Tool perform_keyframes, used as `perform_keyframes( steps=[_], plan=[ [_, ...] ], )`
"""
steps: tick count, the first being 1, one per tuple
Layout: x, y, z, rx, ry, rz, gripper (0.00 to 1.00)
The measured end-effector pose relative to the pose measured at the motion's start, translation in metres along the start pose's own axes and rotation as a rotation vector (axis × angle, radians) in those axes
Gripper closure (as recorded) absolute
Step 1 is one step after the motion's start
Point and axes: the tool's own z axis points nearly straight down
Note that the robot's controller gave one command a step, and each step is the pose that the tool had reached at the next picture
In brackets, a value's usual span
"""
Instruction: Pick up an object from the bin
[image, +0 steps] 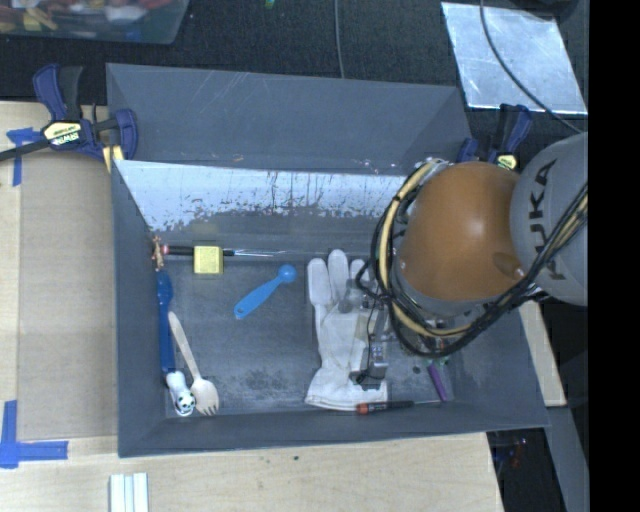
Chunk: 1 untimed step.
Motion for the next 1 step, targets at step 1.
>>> perform_keyframes(
  steps=[1],
  plan=[
    [-0.0744, 0.0153, 0.1035, 0.0, -0.005, -0.219, 0.0]
  ],
)
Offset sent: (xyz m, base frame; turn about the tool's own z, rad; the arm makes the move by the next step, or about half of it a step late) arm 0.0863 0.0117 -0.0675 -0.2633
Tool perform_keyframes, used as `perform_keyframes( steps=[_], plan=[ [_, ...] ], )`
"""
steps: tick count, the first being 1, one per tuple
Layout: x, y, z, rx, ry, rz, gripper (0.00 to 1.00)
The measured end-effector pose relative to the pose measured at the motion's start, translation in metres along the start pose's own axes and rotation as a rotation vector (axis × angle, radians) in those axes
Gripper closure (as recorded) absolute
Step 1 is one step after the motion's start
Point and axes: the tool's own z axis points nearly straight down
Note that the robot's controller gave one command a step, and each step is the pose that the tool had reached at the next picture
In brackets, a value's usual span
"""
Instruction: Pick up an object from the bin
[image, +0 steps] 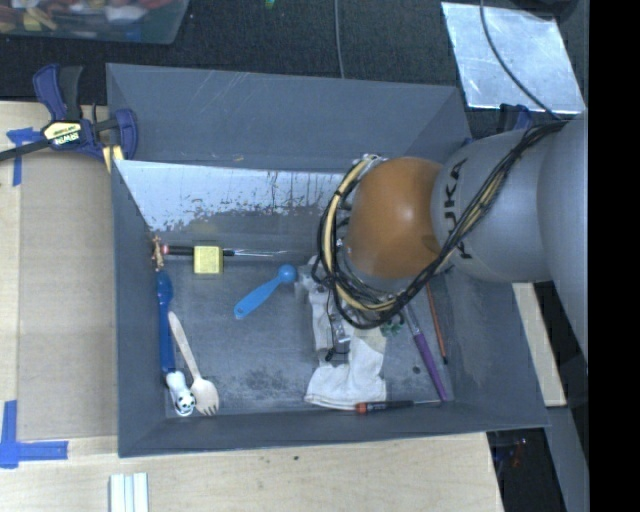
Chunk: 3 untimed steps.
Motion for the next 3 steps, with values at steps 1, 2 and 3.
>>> perform_keyframes(
  steps=[1, 2, 3],
  plan=[
    [-0.012, -0.007, -0.038, 0.001, -0.006, -0.045, 0.0],
    [0.004, -0.044, -0.024, -0.001, 0.003, -0.38, 0.0],
    [0.0, -0.007, 0.005, 0.002, -0.006, -0.563, 0.0]
  ],
)
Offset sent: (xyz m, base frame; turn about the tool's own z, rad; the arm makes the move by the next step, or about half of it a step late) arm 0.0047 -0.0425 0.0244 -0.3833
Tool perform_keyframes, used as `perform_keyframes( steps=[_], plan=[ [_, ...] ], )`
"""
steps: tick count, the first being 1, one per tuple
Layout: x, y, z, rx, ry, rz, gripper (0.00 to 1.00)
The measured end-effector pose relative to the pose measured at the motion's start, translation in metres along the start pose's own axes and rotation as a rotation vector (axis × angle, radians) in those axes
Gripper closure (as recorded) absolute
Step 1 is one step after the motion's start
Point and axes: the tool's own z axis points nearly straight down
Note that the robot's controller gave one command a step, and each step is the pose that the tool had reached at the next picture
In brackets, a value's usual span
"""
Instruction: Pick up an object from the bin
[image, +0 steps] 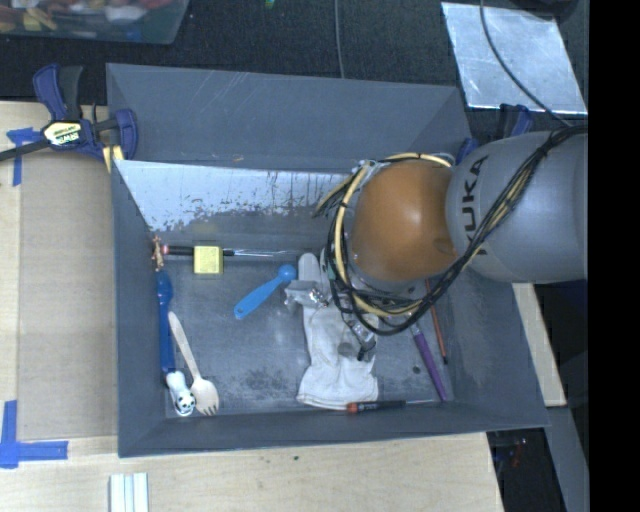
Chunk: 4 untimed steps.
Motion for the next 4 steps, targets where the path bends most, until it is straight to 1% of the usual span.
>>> perform_keyframes(
  steps=[1, 2, 3, 4],
  plan=[
    [-0.013, -0.016, -0.001, -0.005, 0.006, -0.212, 1.0],
    [-0.013, -0.016, -0.001, -0.005, 0.005, -0.211, 1.0],
    [-0.013, -0.017, -0.01, -0.004, 0.004, -0.209, 1.0],
    [-0.013, -0.016, -0.026, -0.004, 0.003, -0.207, 1.0]
  ],
)
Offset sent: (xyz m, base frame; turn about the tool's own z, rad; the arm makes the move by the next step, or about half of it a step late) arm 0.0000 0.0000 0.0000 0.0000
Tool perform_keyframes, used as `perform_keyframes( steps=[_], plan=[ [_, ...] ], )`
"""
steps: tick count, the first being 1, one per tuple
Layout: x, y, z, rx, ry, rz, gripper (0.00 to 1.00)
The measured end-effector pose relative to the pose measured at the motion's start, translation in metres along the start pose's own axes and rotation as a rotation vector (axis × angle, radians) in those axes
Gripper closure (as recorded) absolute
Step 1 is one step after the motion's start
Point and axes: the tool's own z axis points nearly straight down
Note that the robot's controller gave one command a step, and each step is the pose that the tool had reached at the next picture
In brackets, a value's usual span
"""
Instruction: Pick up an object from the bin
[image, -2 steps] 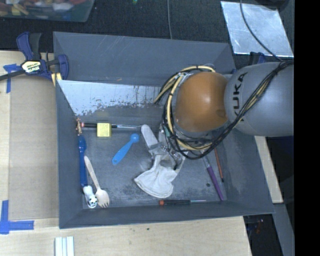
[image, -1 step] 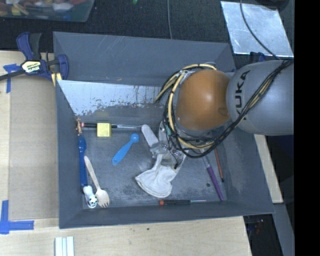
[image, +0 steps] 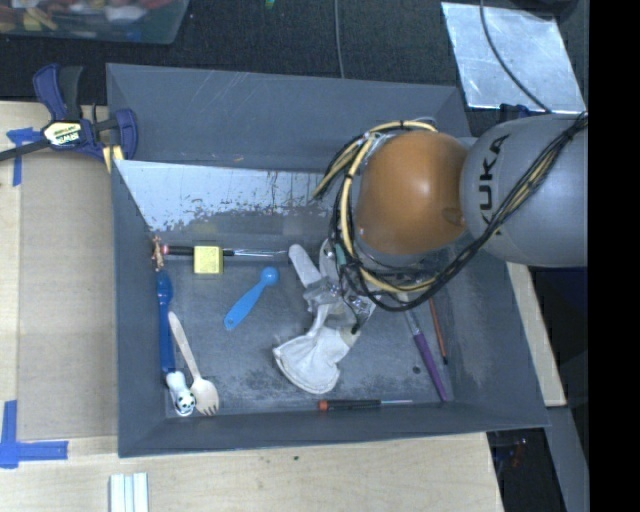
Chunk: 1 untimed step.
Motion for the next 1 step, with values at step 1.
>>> perform_keyframes(
  steps=[1],
  plan=[
    [0.0005, 0.0011, -0.0419, -0.005, 0.003, 0.0, 1.0]
  ],
)
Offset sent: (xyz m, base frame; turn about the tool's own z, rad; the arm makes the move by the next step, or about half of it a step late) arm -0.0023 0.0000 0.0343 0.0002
